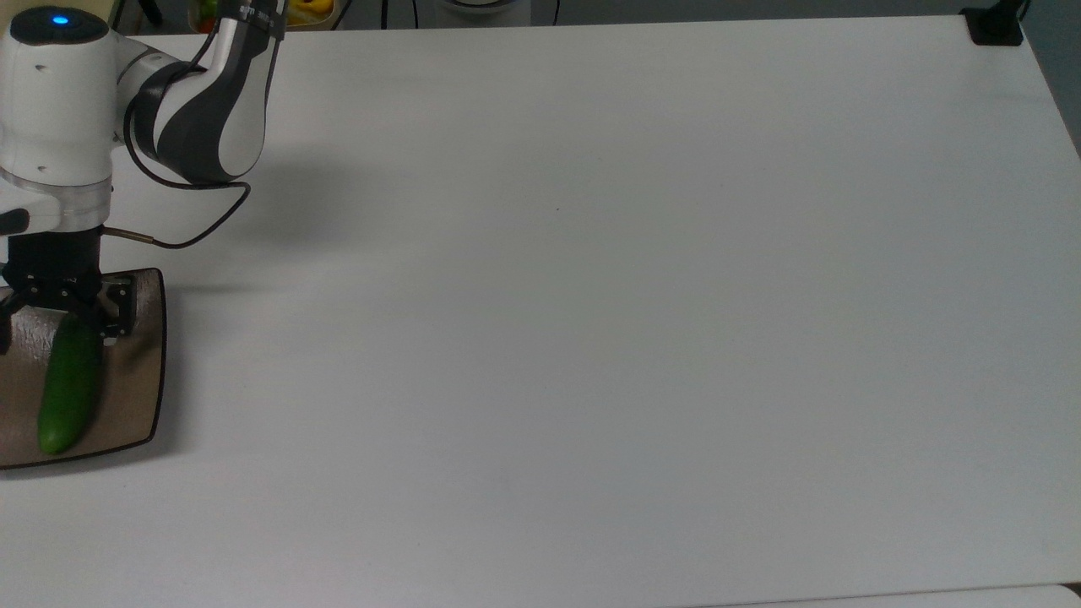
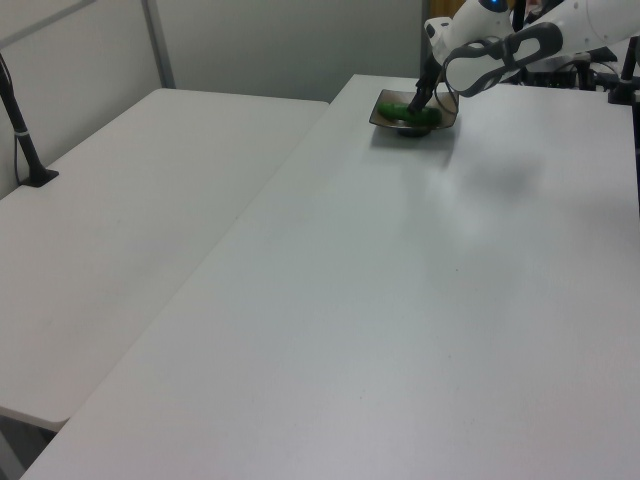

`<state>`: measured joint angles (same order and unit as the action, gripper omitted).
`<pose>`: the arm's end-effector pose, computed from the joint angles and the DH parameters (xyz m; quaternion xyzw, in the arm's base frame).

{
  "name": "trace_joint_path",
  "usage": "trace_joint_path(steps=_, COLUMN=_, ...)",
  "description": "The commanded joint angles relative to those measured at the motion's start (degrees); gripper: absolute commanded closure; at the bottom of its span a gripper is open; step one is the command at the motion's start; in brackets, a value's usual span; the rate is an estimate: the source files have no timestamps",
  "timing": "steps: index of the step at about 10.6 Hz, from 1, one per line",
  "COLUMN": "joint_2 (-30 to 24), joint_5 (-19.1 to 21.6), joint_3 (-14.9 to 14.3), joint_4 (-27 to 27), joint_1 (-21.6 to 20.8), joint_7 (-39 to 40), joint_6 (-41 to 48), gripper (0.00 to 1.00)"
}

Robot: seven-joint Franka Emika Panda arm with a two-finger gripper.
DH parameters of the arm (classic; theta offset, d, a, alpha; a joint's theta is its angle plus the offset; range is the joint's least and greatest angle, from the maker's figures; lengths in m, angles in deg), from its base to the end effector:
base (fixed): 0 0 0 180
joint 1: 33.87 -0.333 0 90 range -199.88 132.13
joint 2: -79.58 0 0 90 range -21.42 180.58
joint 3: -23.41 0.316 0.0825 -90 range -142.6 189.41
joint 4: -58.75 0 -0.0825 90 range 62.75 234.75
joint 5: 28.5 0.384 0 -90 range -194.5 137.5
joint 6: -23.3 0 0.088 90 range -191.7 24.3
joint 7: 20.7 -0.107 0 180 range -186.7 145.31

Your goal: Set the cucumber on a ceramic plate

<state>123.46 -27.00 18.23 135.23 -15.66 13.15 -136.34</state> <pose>0.7304 -0.2941 0.3552 0.9361 0.0981 0.2881 0.1764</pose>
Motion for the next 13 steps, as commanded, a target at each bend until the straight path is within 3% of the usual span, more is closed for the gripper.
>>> trace_joint_path(steps=1, joint_2=-8.96, joint_5=-0.28, joint_3=0.34, joint_4=6.37, joint_1=0.33, joint_7=0.43, joint_6=0.37, gripper=0.0)
trace_joint_path(steps=2, joint_2=-13.95, joint_5=-0.27, joint_3=0.34, joint_4=8.49, joint_1=0.33, joint_7=0.52, joint_6=4.73, gripper=0.0)
trace_joint_path(steps=5, joint_2=-24.78, joint_5=0.6, joint_3=0.52, joint_4=8.16, joint_1=0.33, joint_7=0.25, joint_6=24.92, gripper=0.0)
trace_joint_path(steps=7, joint_2=-33.91, joint_5=1.31, joint_3=0.43, joint_4=7.9, joint_1=-1.15, joint_7=-5.17, joint_6=47.13, gripper=0.0)
trace_joint_path(steps=10, joint_2=-44.12, joint_5=1.22, joint_3=0.43, joint_4=8.25, joint_1=-5.54, joint_7=-13.52, joint_6=68.35, gripper=0.0)
trace_joint_path(steps=13, joint_2=-49.06, joint_5=0.52, joint_3=0.34, joint_4=9.04, joint_1=-14.14, joint_7=-29.05, joint_6=79.28, gripper=0.0)
